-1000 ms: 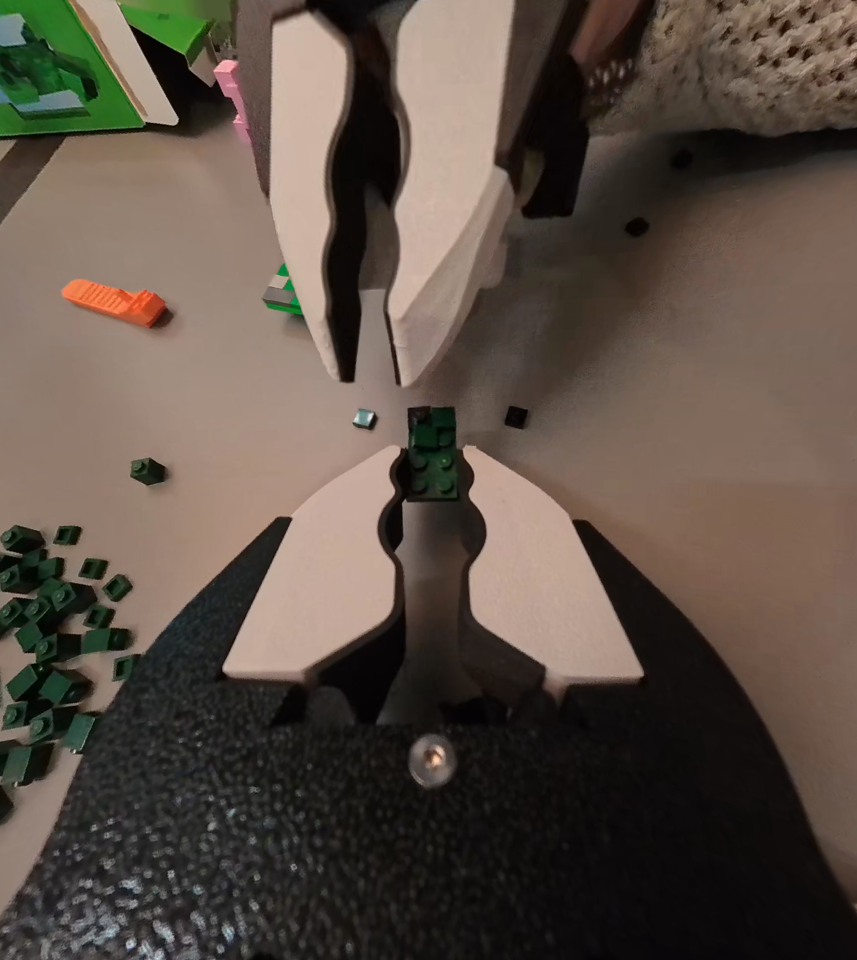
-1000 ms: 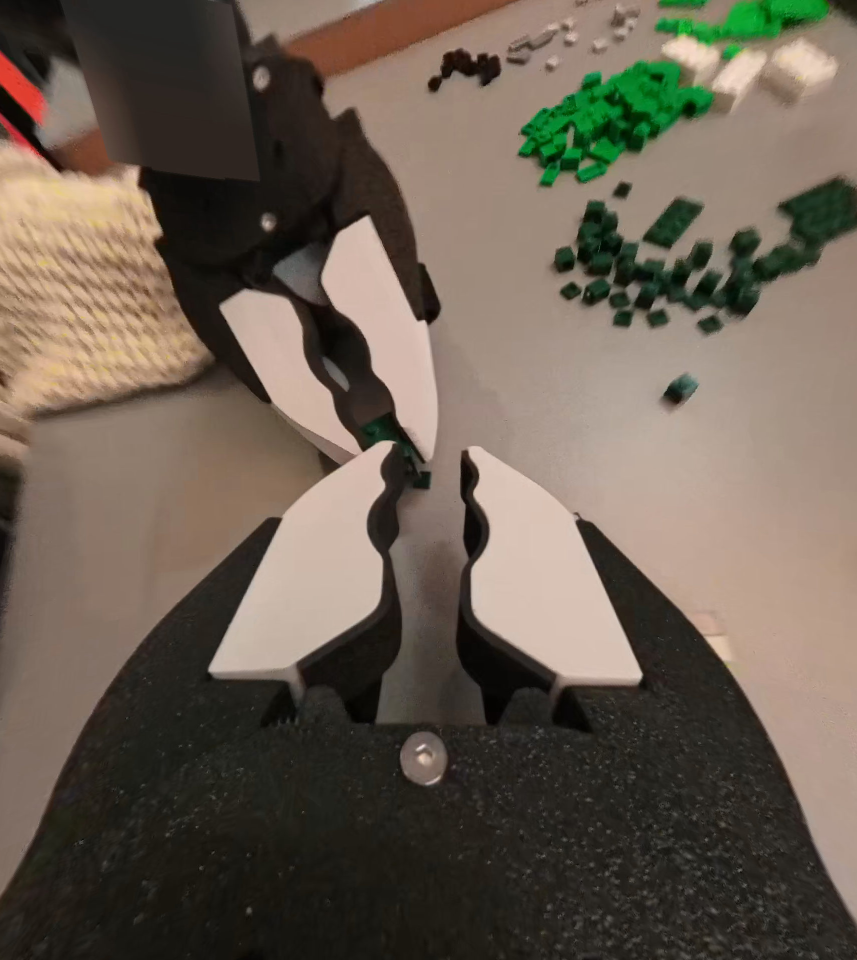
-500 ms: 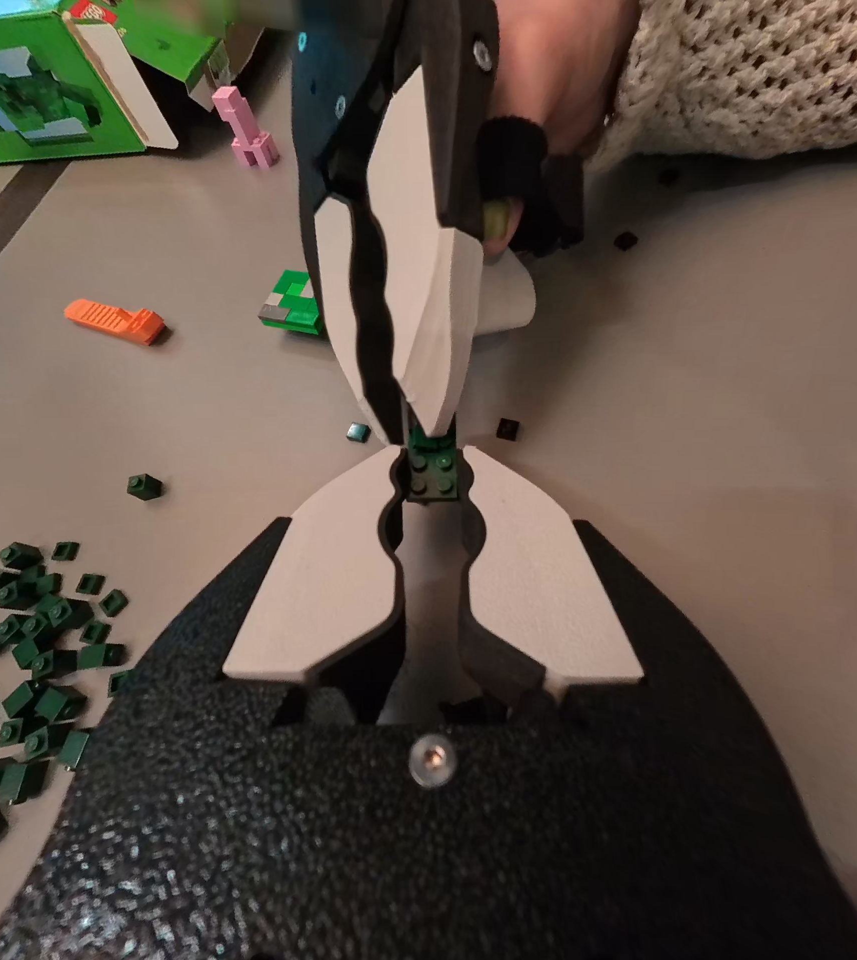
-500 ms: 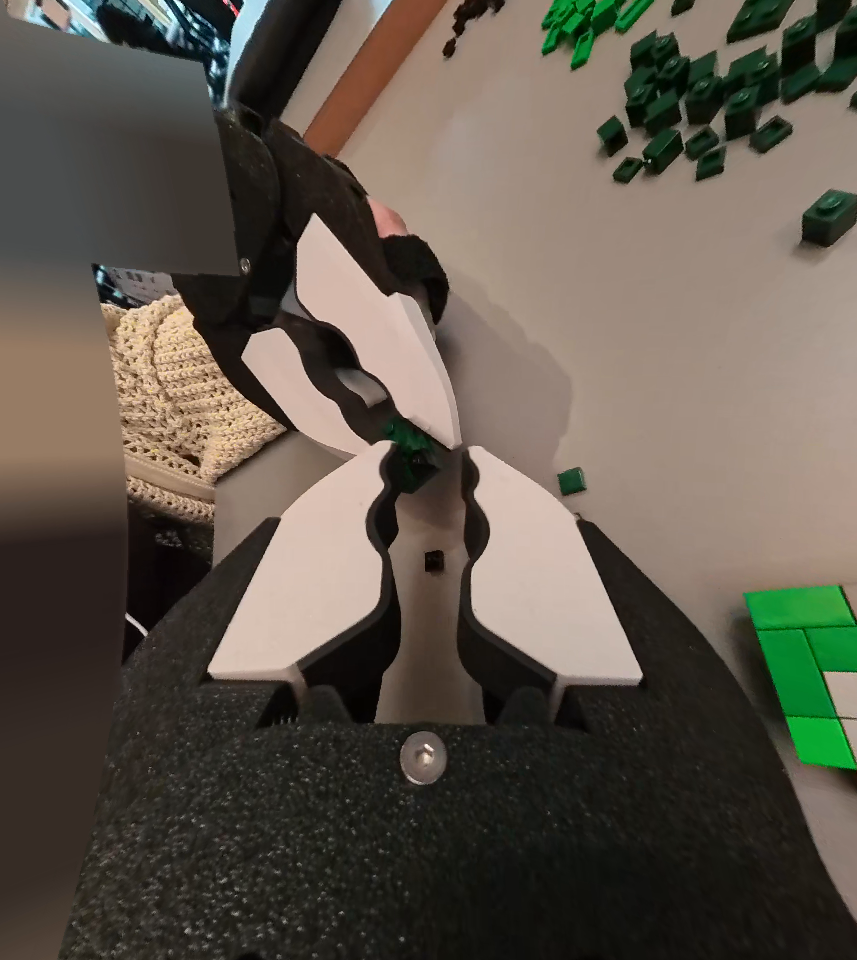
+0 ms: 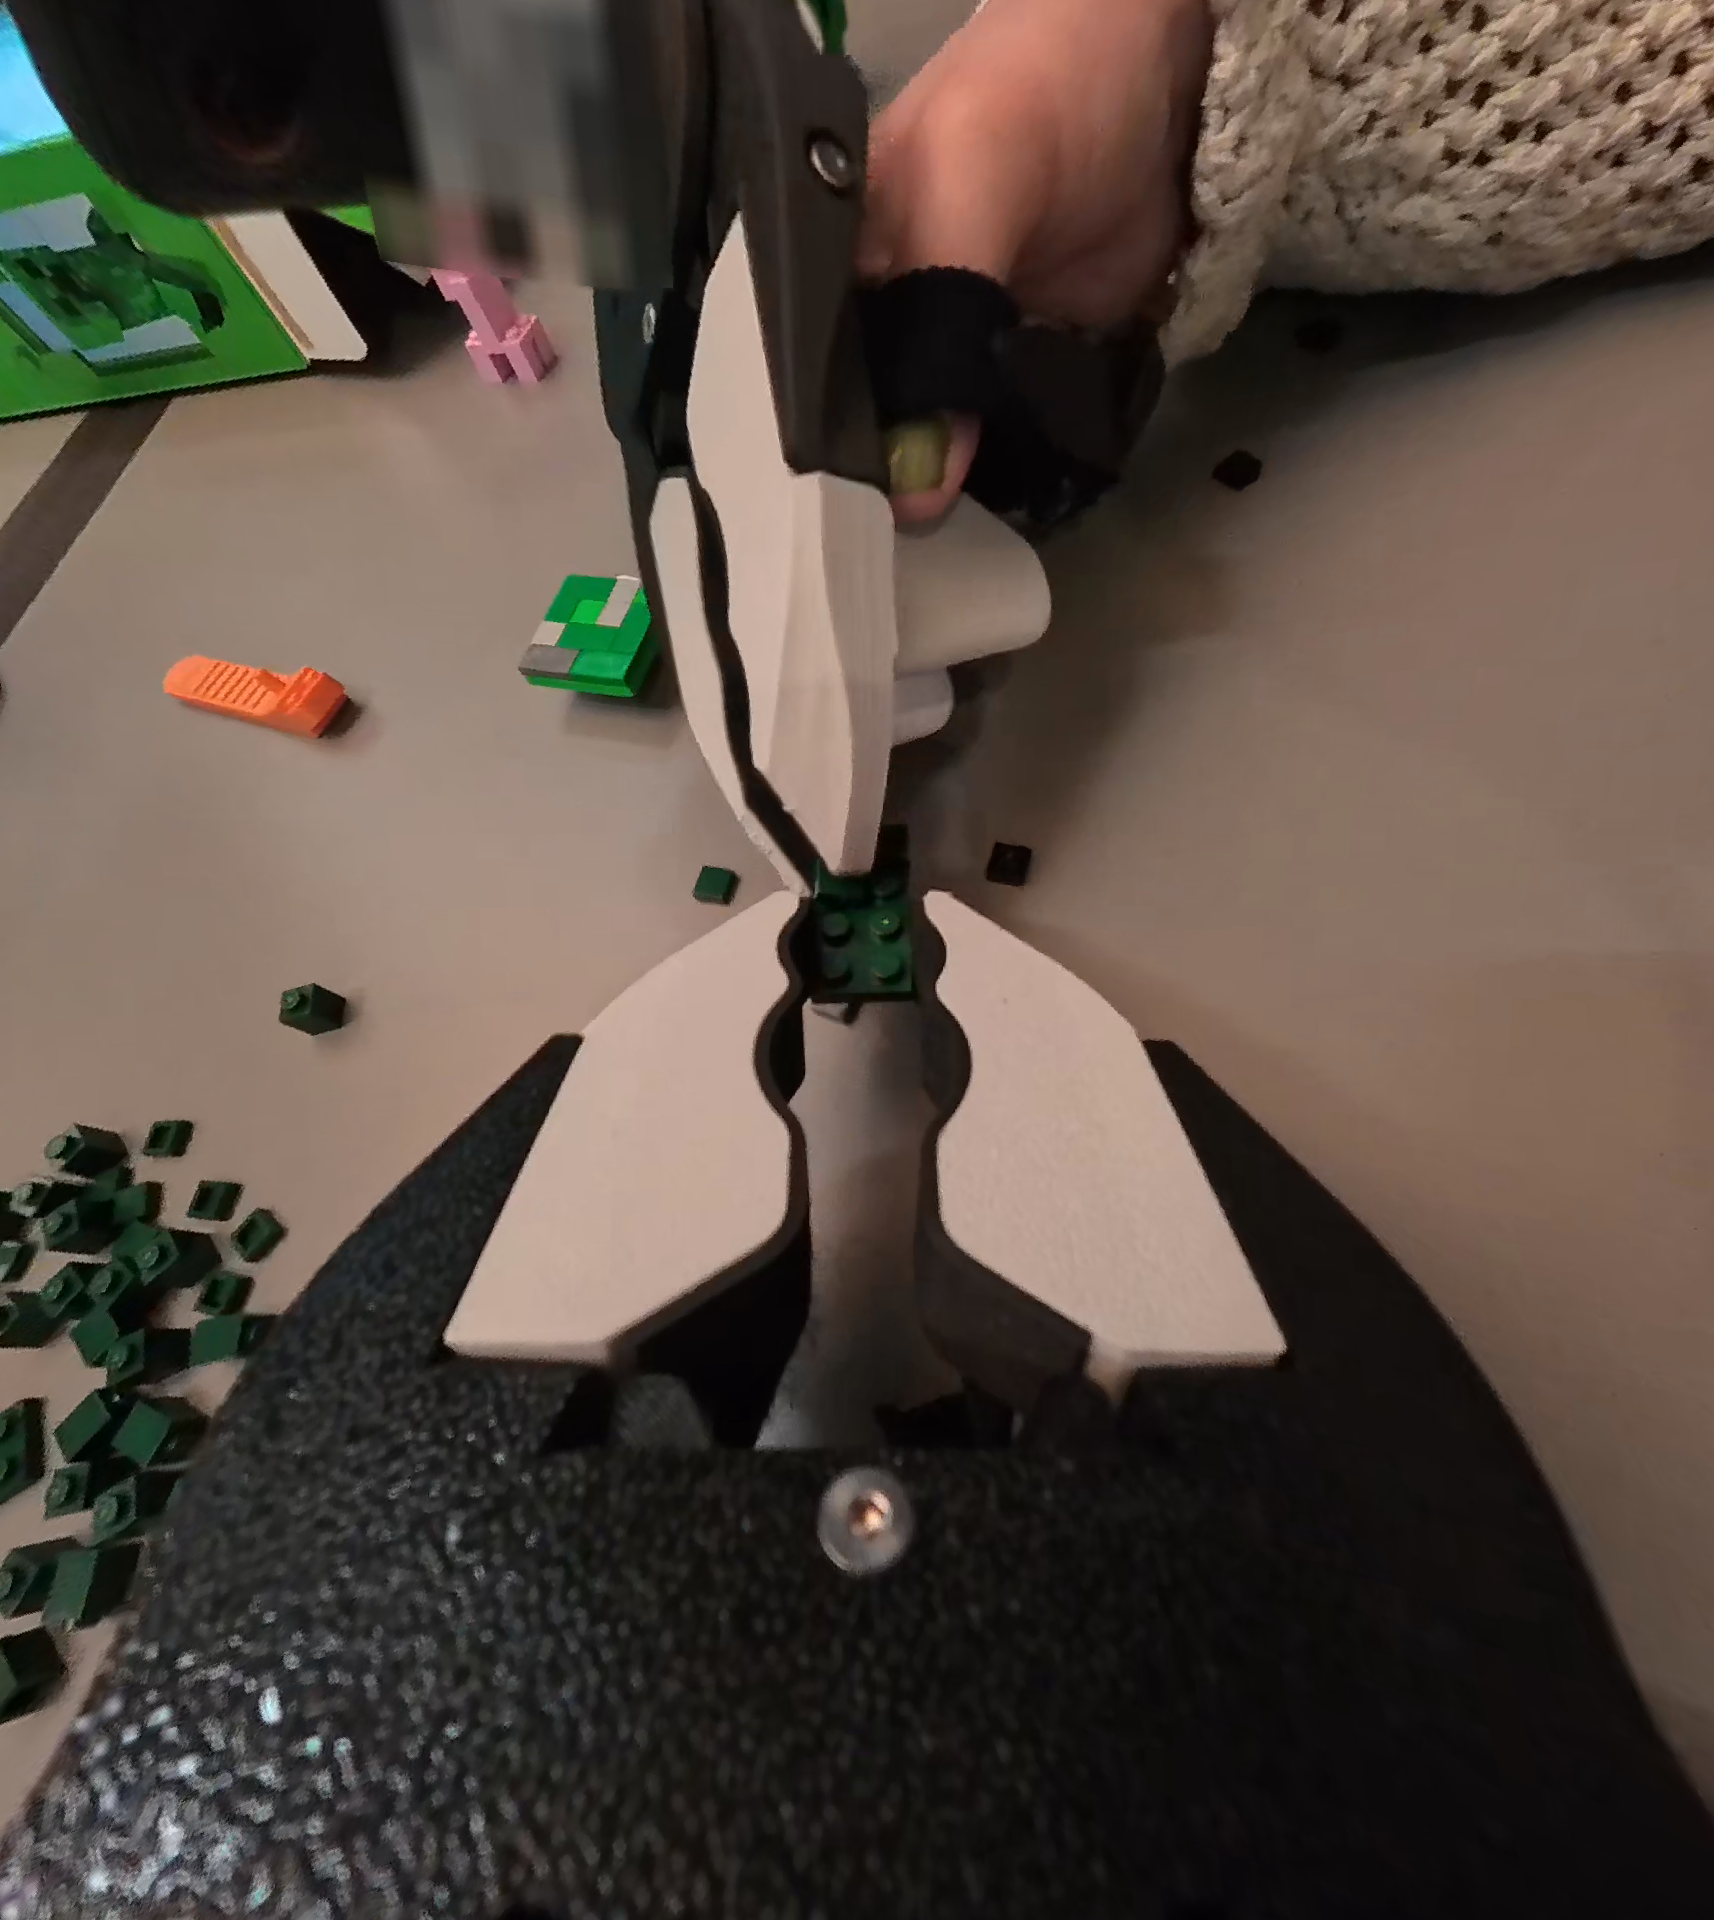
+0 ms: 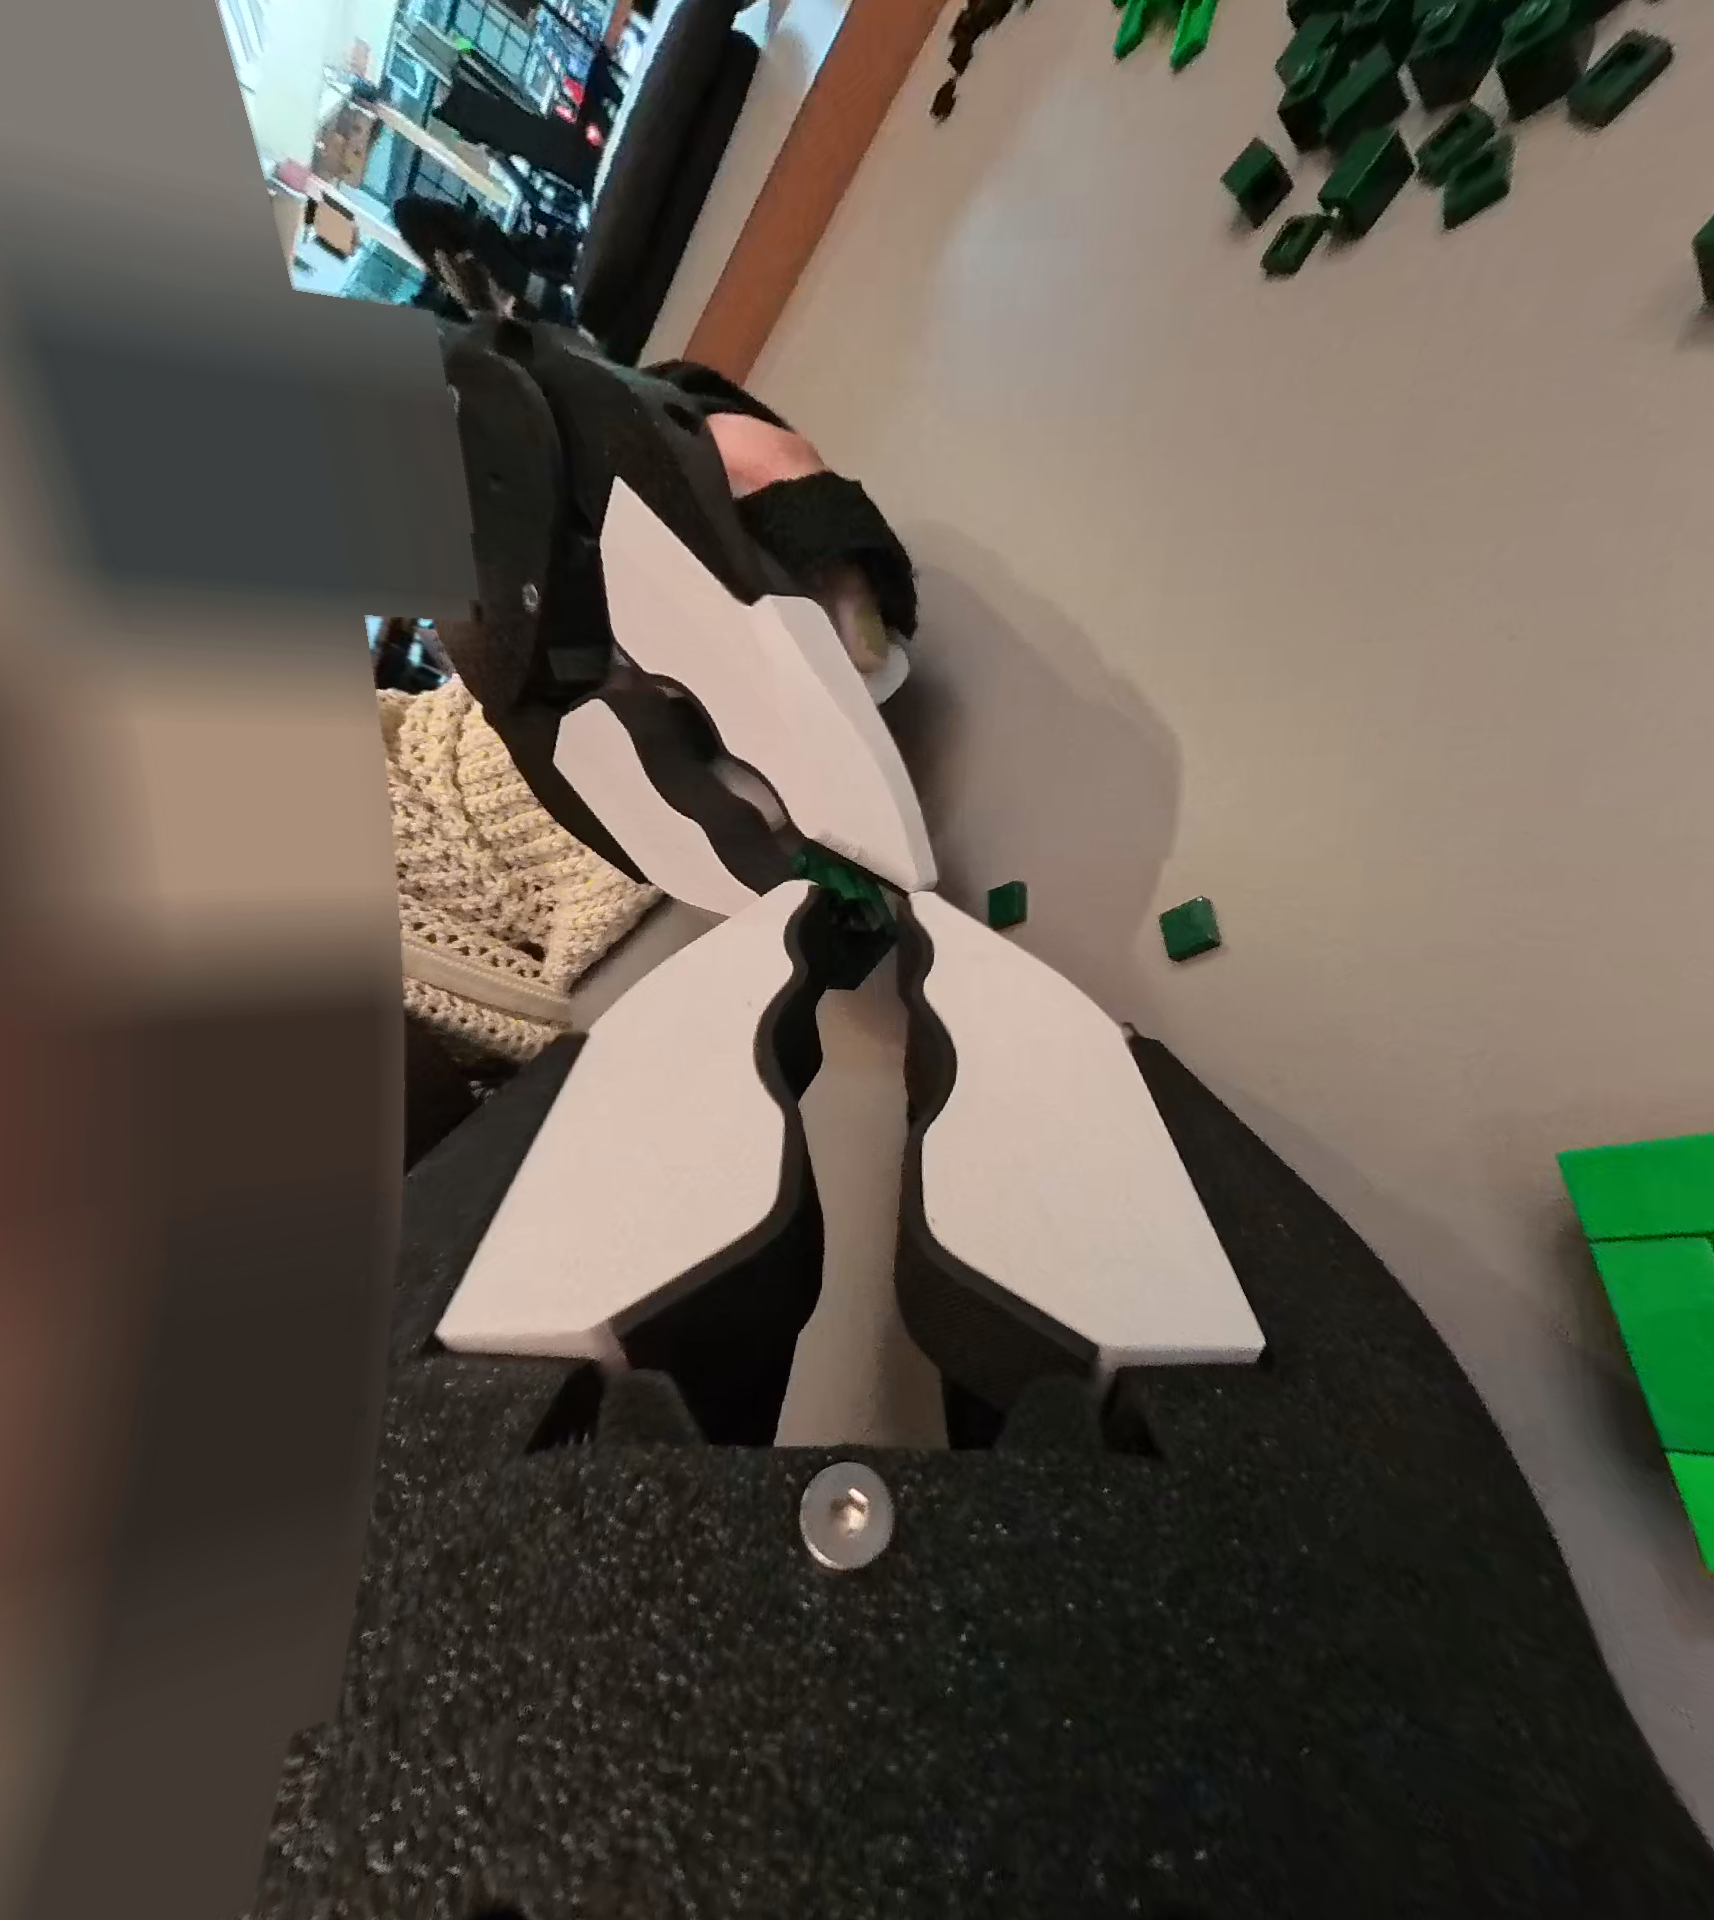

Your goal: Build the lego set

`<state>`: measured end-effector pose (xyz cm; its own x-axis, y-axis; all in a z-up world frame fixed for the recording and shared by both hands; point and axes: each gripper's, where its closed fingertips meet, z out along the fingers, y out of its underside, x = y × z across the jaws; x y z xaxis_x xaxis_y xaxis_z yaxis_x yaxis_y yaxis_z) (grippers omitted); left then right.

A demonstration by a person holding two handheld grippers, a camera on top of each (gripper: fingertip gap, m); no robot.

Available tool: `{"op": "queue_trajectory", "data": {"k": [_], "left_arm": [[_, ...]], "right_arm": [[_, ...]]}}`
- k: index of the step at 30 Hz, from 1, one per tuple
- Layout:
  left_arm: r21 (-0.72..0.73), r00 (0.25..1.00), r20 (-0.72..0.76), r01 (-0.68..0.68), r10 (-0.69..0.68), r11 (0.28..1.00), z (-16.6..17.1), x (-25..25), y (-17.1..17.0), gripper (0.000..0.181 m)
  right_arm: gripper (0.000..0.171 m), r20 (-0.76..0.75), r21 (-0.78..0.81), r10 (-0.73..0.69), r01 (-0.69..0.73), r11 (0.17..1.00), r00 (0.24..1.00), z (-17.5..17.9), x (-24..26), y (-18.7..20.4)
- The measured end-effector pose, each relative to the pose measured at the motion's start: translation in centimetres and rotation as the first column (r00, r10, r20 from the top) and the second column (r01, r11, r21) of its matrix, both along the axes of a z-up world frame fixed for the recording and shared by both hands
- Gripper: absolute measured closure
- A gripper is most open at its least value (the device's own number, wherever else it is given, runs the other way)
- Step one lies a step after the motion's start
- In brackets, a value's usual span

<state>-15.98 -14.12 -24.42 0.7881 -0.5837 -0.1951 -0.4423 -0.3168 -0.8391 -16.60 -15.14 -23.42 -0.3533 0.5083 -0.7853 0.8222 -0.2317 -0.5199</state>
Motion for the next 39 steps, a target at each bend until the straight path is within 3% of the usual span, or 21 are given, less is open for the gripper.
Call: {"op": "queue_trajectory", "data": {"k": [7,11,15,20,24,28,39], "left_arm": [[0.026,0.998,-0.066,0.015,-0.013,1.000,-0.1,0.2,-0.1,0.165],[0.063,1.000,-0.012,-0.014,0.015,0.998,0.6,0.2,0.3,0.163],[0.060,0.997,-0.034,-0.062,0.064,0.996,0.6,-0.8,0.6,0.147],[0.086,0.996,-0.077,-0.041,0.048,0.995,0.6,-0.7,0.4,0.163],[0.099,0.998,-0.052,-0.021,0.026,0.995,1.0,-0.2,0.3,0.158],[0.085,0.998,-0.059,-0.015,0.020,0.996,0.8,-0.2,0.2,0.163],[0.108,0.987,-0.161,0.011,0.006,0.994,0.6,0.0,0.1,0.165]], "right_arm": [[0.161,-0.003,0.027,0.017,-0.017,0.999,1.000,0.0,0.3,-0.1],[0.161,-0.012,-0.040,0.007,-0.008,0.999,1.000,0.7,0.2,0.3],[0.162,-0.018,-0.068,-0.008,0.007,0.998,1.000,0.9,0.0,0.7],[0.162,-0.015,-0.065,-0.006,0.005,0.998,1.000,0.9,0.2,1.0],[0.162,-0.007,-0.021,0.008,-0.008,1.000,1.000,0.4,0.4,1.1],[0.162,-0.014,-0.008,0.019,-0.019,1.000,1.000,0.5,0.5,1.1],[0.162,-0.011,0.011,0.039,-0.039,0.999,0.999,0.3,0.8,1.0]]}}
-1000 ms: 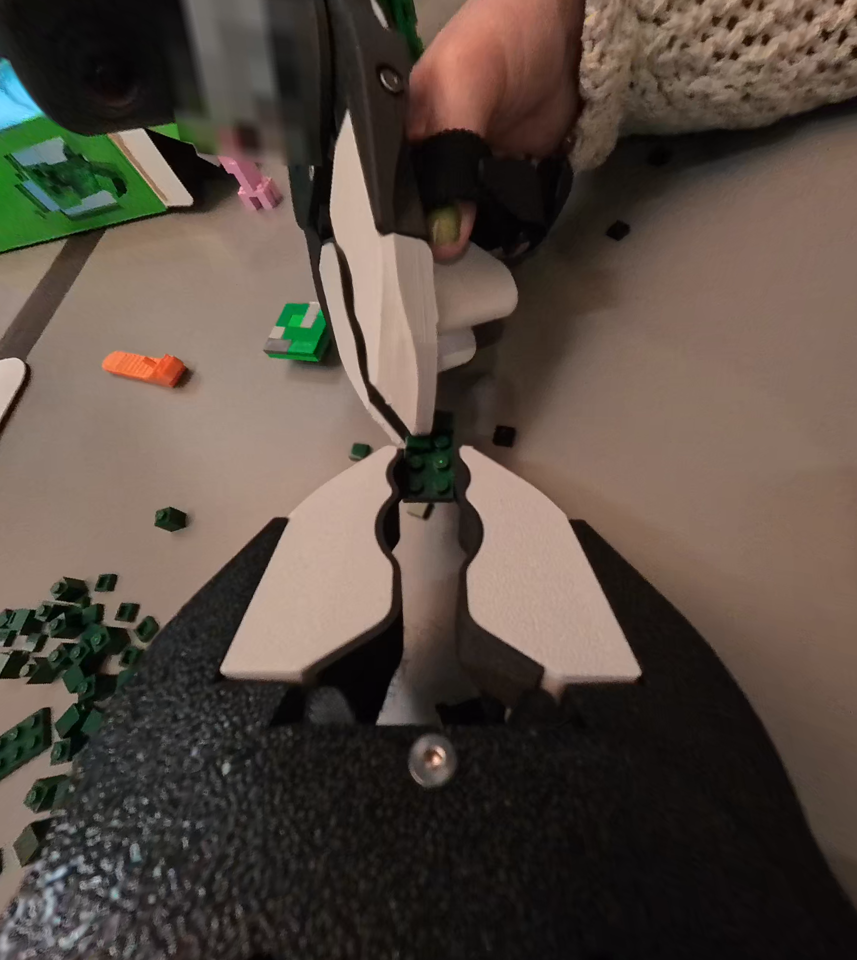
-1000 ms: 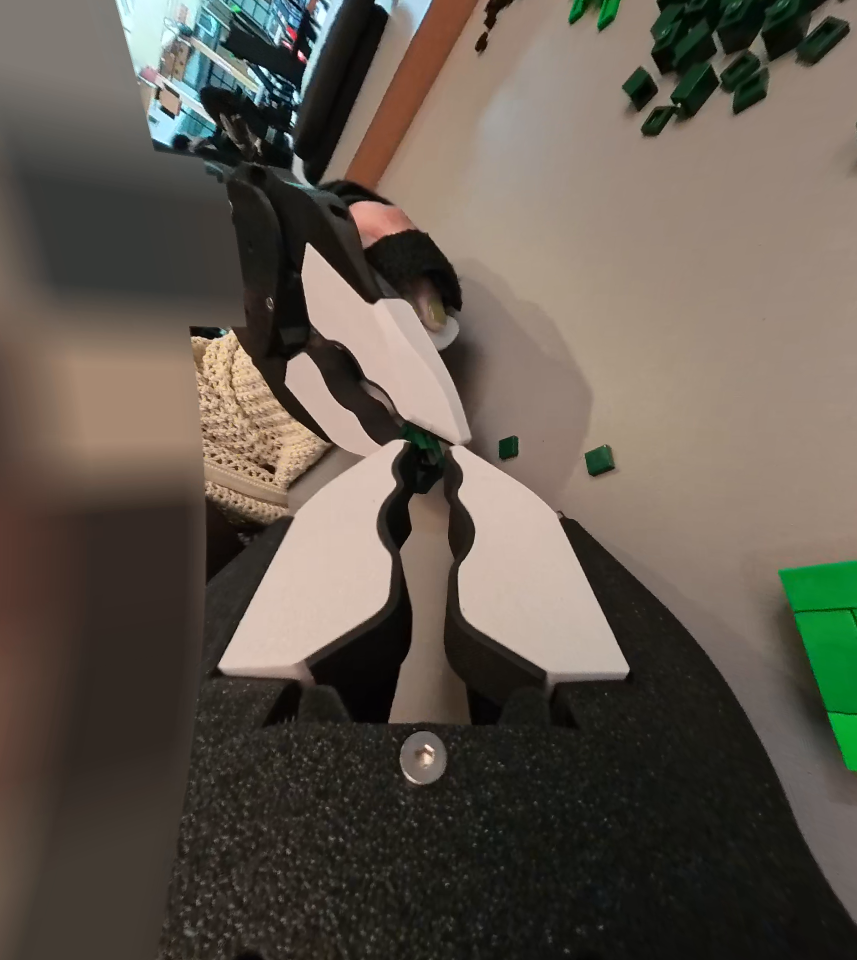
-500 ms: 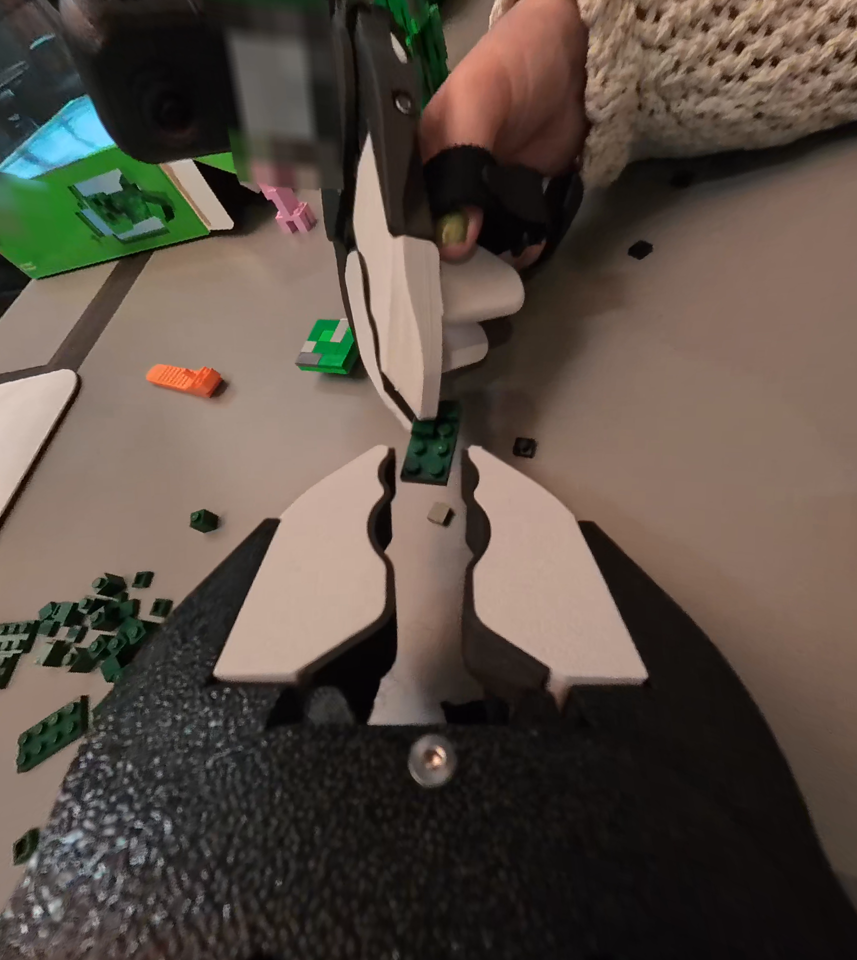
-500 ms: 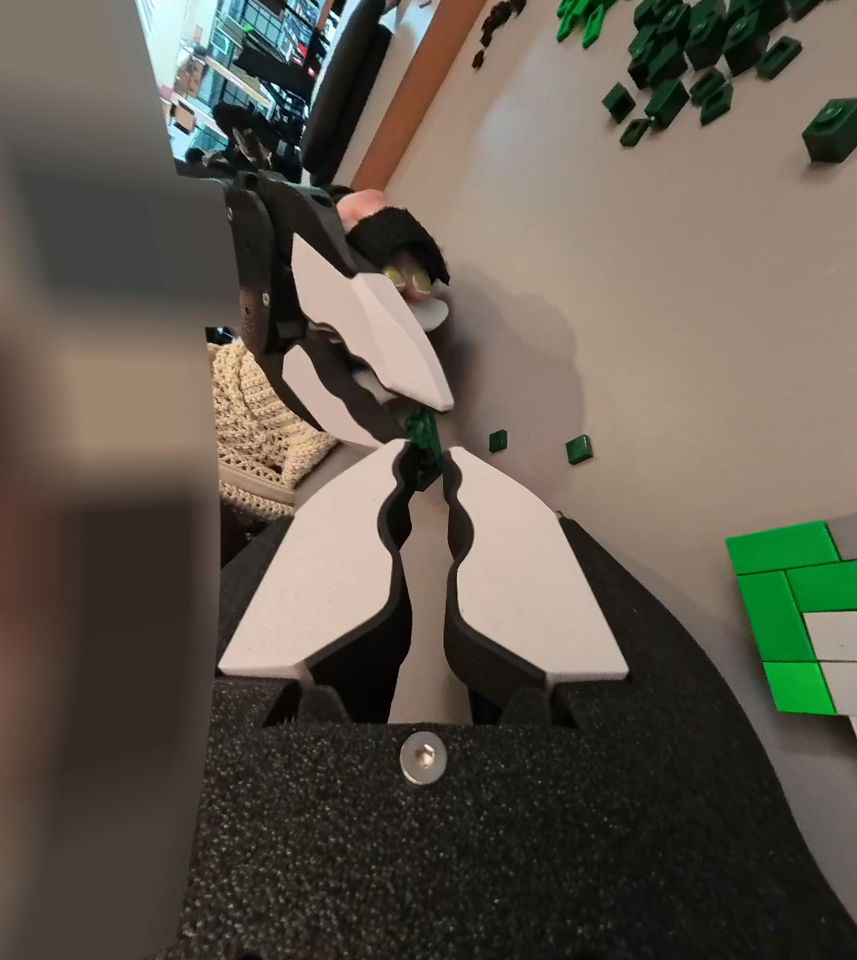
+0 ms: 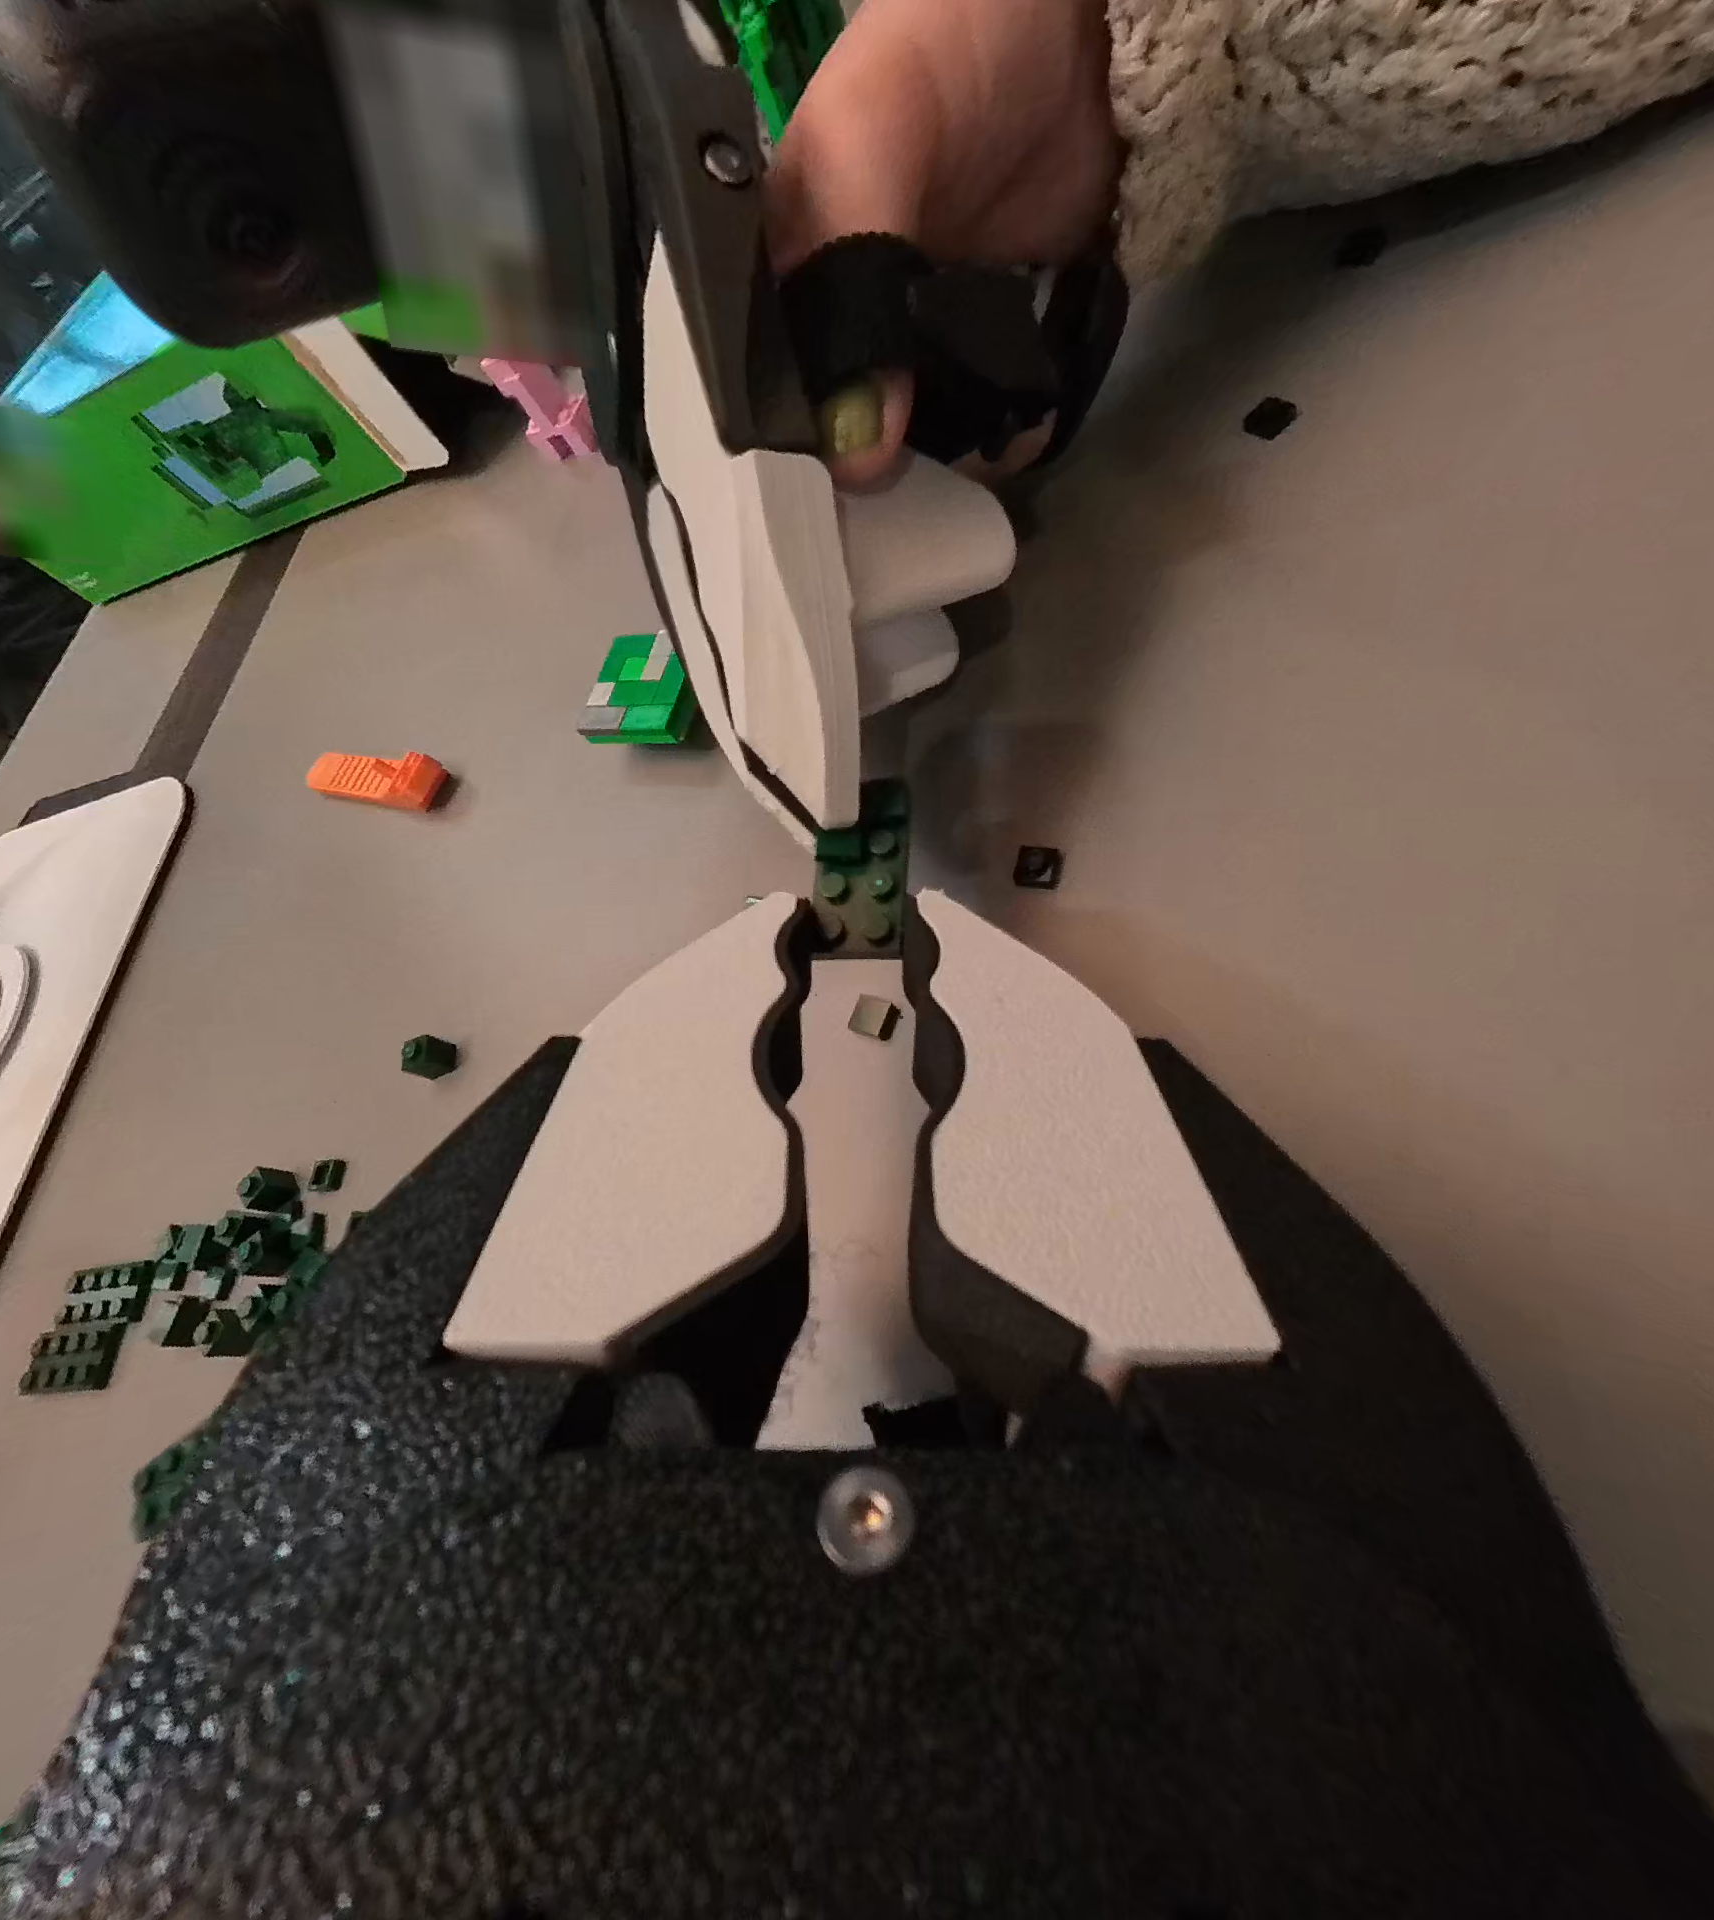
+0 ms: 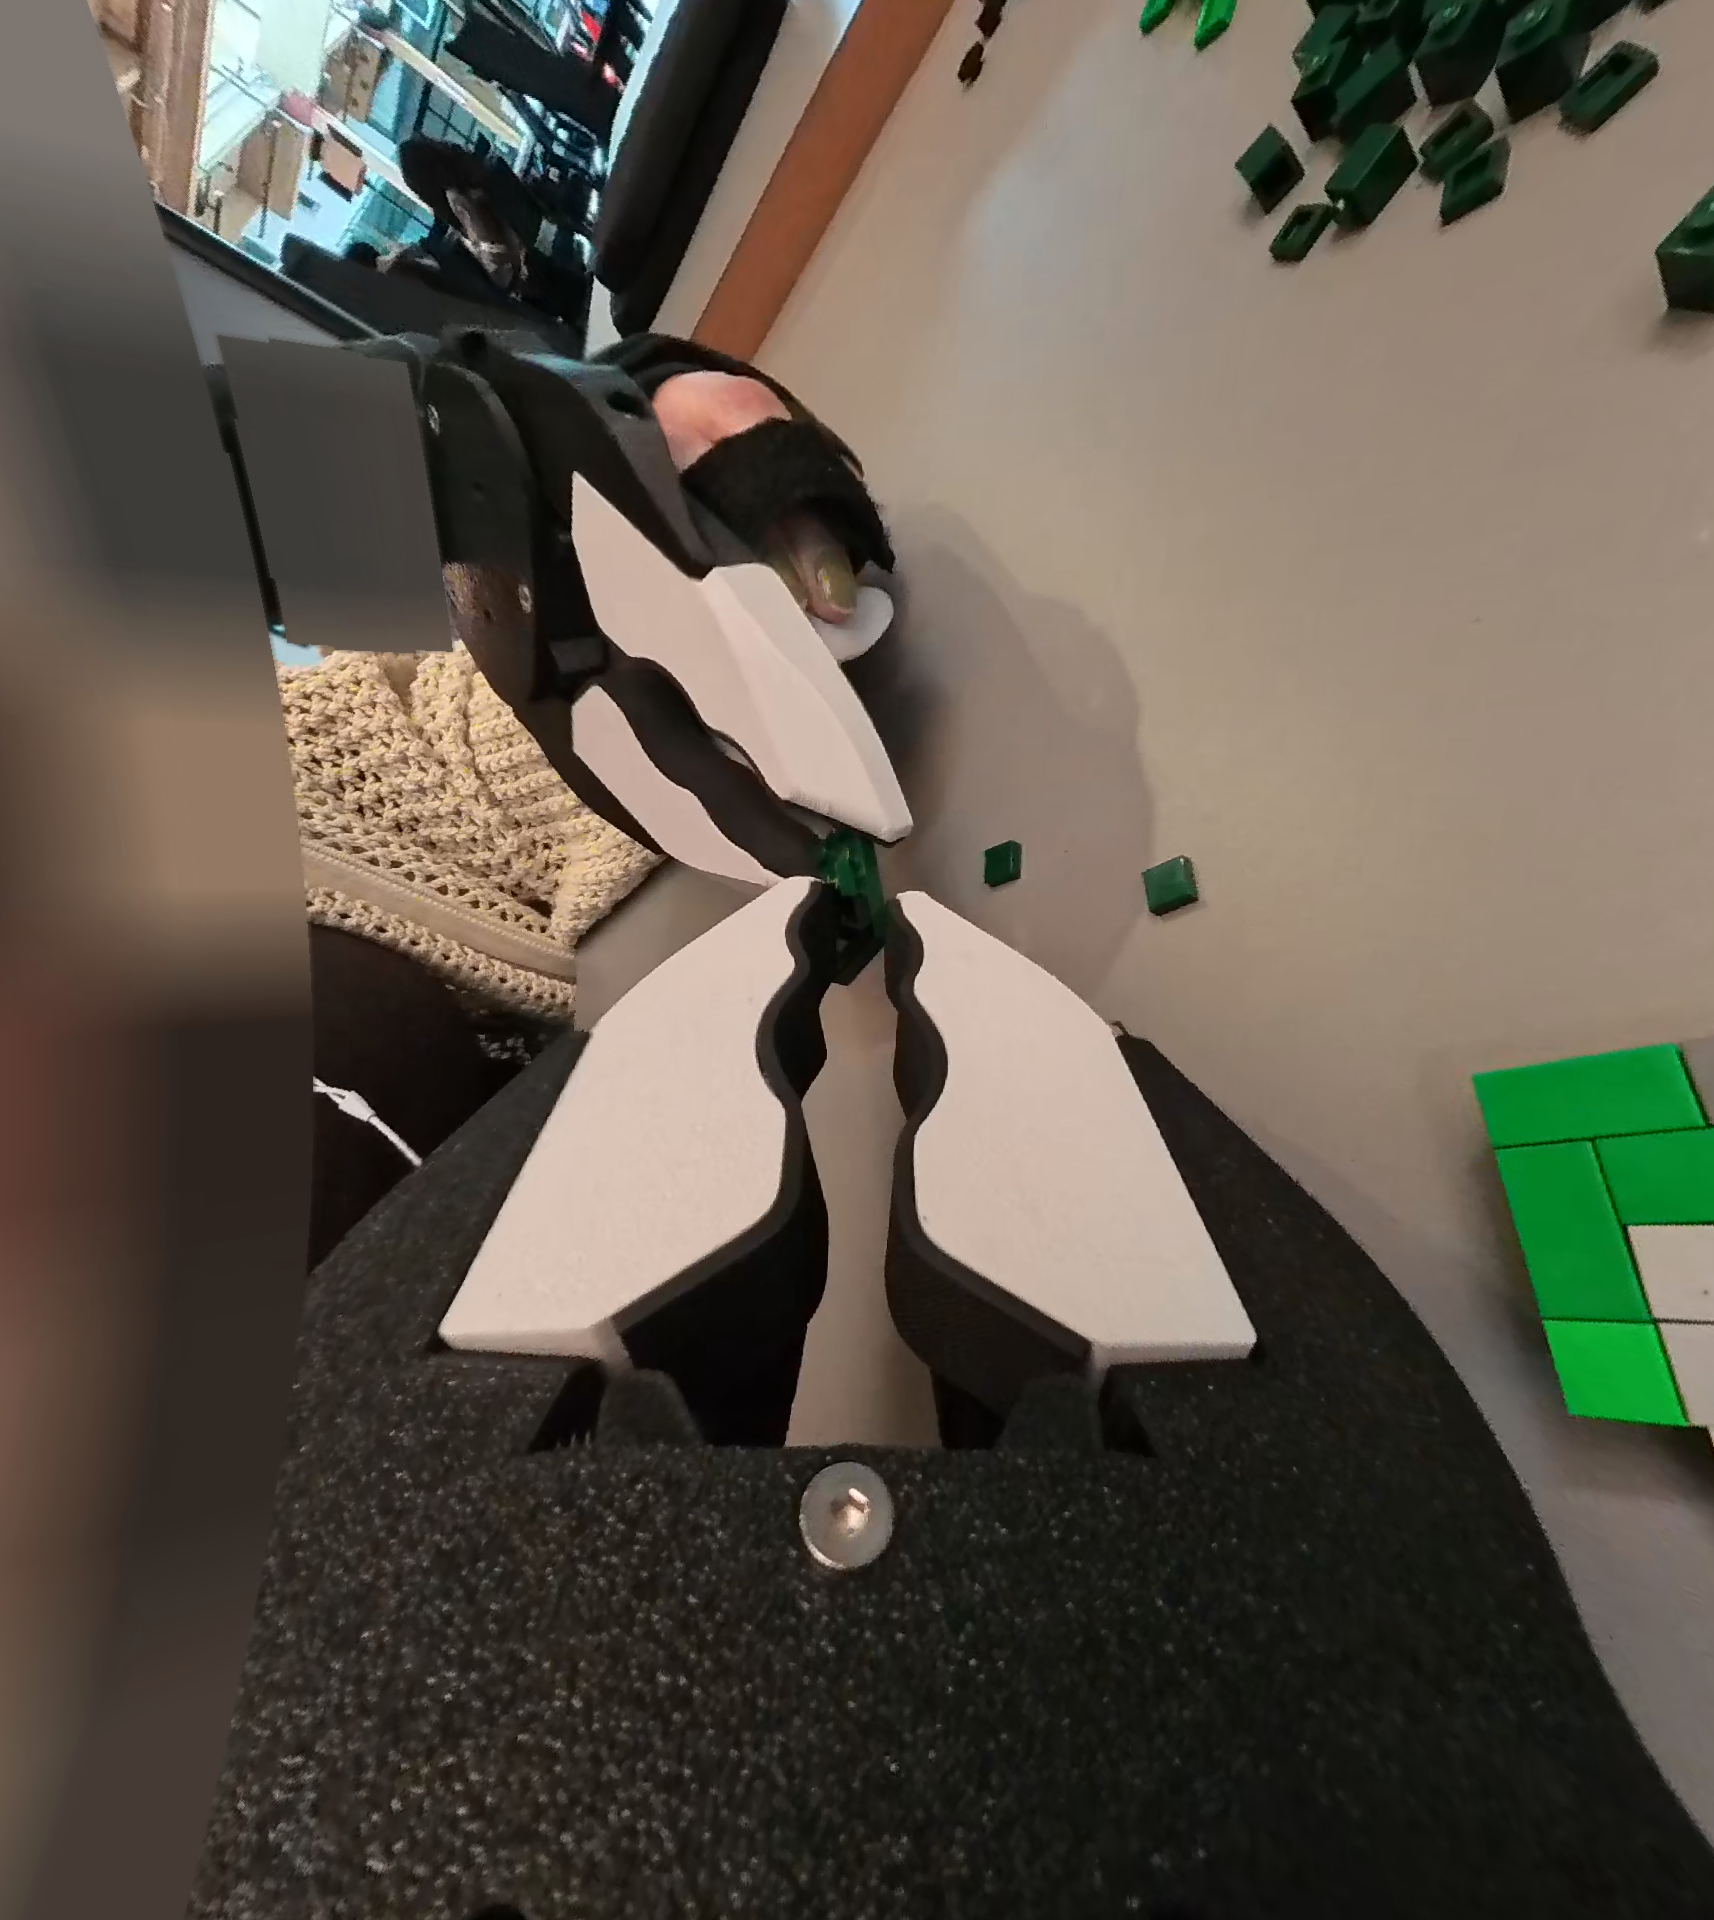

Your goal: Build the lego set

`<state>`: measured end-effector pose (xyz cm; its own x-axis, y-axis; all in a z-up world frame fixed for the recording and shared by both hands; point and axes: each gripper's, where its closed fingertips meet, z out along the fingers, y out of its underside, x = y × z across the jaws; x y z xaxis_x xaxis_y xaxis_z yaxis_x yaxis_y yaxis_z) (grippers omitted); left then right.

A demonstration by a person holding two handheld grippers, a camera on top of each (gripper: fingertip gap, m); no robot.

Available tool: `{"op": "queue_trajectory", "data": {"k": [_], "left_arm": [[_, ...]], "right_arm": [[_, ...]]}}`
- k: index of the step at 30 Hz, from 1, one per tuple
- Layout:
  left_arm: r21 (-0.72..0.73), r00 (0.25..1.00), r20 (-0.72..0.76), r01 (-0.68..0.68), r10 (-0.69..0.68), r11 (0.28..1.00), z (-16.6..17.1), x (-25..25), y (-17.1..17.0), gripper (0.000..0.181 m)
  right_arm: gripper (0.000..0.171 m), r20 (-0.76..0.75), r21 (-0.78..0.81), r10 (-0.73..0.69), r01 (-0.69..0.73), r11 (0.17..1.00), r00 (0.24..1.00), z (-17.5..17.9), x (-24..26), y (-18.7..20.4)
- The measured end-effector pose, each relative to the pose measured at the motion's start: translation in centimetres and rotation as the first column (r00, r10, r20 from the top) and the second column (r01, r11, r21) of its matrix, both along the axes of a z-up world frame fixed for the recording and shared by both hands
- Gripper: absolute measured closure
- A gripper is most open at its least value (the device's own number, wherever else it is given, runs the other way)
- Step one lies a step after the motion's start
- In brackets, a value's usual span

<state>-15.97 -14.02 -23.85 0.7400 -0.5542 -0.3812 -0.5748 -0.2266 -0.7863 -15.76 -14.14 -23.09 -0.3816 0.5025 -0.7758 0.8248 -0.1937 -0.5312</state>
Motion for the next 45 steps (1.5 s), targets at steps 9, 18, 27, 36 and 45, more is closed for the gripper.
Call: {"op": "queue_trajectory", "data": {"k": [9,18,27,36,45], "left_arm": [[-0.035,0.999,0.042,-0.009,0.011,0.999,-0.3,0.0,0.1,0.165],[-0.025,0.998,0.067,-0.011,0.012,1.000,0.1,0.0,0.1,0.165],[0.021,0.999,0.030,-0.014,0.013,1.000,0.6,0.0,0.2,0.165],[0.225,0.971,-0.233,0.004,0.050,0.974,2.3,-0.2,0.1,0.166],[0.105,0.942,0.332,0.003,-0.038,0.994,4.1,0.6,-0.1,0.168]], "right_arm": [[0.161,0.055,-0.077,-0.012,0.016,0.997,0.998,-0.3,0.0,0.1],[0.148,0.062,-0.163,-0.036,0.046,0.986,0.997,0.4,-0.3,0.5],[0.161,0.047,-0.178,0.000,0.009,0.984,0.999,0.6,-0.1,-0.5],[0.162,-0.191,0.004,0.038,-0.038,0.999,0.981,2.2,0.0,-0.7],[0.163,-0.565,0.343,0.191,0.018,0.939,0.803,4.2,0.4,-0.7]]}}
